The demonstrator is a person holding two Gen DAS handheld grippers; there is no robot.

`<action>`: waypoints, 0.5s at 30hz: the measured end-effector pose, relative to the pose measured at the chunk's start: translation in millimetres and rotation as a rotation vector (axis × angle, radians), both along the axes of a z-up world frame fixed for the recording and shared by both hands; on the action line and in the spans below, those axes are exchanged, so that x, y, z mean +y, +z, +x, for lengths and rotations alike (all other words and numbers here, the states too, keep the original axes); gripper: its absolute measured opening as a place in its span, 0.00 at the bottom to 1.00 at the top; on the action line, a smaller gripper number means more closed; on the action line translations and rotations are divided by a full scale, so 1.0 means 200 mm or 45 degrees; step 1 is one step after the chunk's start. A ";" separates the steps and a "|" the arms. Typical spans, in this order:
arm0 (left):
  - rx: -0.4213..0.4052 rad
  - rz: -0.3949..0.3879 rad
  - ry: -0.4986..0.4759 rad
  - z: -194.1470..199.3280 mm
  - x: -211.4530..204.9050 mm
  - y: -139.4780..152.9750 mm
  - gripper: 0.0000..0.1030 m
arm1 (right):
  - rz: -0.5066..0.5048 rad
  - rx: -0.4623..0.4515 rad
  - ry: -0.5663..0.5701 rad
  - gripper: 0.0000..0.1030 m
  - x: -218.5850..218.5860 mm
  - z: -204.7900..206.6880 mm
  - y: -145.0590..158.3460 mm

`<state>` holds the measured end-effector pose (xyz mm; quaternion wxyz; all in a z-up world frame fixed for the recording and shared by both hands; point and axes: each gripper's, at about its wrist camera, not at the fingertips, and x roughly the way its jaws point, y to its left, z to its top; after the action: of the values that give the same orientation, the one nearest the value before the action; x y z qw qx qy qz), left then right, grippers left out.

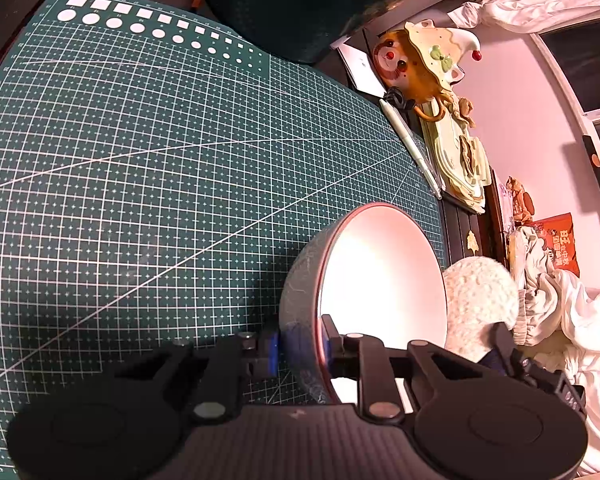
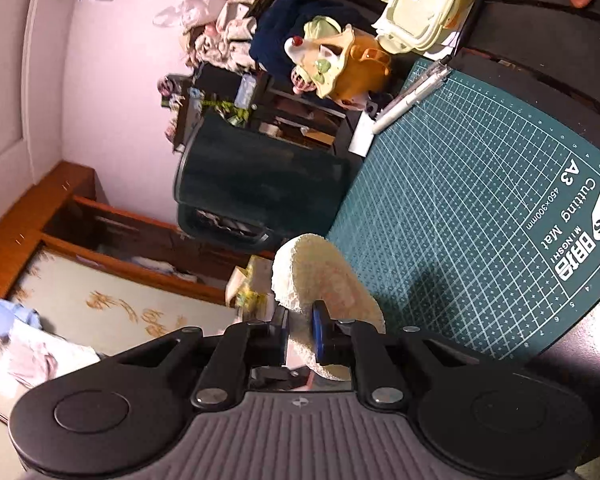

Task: Clean bowl
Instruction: 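Press the sponge against the bowl's outer wall and rub with the right tool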

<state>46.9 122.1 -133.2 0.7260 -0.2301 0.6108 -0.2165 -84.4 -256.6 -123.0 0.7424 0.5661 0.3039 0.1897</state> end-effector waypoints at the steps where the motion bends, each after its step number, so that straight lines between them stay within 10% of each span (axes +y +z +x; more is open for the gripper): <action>1: -0.001 0.001 -0.001 0.00 0.00 0.00 0.20 | 0.002 -0.005 -0.005 0.13 0.00 0.00 0.01; 7: -0.002 0.006 -0.002 -0.01 -0.03 0.02 0.20 | -0.119 0.117 0.010 0.12 0.02 0.02 -0.03; 15: 0.001 0.003 -0.007 0.01 -0.04 0.04 0.20 | 0.036 0.084 0.002 0.13 0.00 0.01 -0.04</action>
<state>48.6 113.1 -125.1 0.7255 -0.2276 0.6119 -0.2179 -83.3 -256.9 -130.2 0.7237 0.5823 0.3259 0.1759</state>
